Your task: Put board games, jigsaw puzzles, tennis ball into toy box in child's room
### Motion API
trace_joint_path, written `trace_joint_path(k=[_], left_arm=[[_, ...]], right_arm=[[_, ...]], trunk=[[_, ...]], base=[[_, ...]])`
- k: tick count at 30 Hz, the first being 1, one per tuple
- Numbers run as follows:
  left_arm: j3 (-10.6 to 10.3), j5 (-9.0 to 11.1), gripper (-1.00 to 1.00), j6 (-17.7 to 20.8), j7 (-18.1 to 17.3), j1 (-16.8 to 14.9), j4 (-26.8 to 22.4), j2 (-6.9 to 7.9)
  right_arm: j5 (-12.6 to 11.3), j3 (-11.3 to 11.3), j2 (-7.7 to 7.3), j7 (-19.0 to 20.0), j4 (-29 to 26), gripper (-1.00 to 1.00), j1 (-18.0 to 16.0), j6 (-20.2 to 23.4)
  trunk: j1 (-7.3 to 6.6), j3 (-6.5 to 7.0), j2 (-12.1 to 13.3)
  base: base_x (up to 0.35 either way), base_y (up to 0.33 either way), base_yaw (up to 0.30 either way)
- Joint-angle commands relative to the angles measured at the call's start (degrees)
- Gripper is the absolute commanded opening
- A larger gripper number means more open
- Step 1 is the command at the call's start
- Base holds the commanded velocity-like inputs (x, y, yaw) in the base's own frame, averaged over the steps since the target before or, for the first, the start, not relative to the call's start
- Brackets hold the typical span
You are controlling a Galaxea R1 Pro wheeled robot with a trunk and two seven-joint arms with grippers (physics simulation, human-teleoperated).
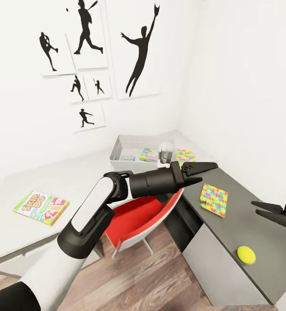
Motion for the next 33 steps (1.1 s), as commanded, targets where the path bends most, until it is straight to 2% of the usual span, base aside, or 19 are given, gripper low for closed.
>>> trace_joint_path(k=[1, 12, 33], left_arm=[[0.03, 0.6, 1.0, 0.11, 0.53, -0.05, -0.03, -0.02], [0.02, 0.6, 1.0, 0.11, 0.48, -0.02, -0.03, -0.02], [0.07, 0.58, 1.0, 0.11, 0.57, 0.05, -0.03, -0.03]], right_arm=[[-0.22, -0.01, -0.03, 0.0, -0.01, 1.0, -0.04, 0.36], [-0.21, -0.06, -0.03, 0.01, -0.01, 1.0, -0.04, 0.35], [-0.16, -0.03, -0.03, -0.17, -0.01, 1.0, -0.06, 0.36]], trunk=[[0.0, -0.08, -0.12], [0.0, 0.07, -0.12], [0.0, 0.11, -0.12]], base=[[-0.298, 0.119, 0.02], [-0.218, 0.089, 0.009], [-0.032, 0.013, 0.017]])
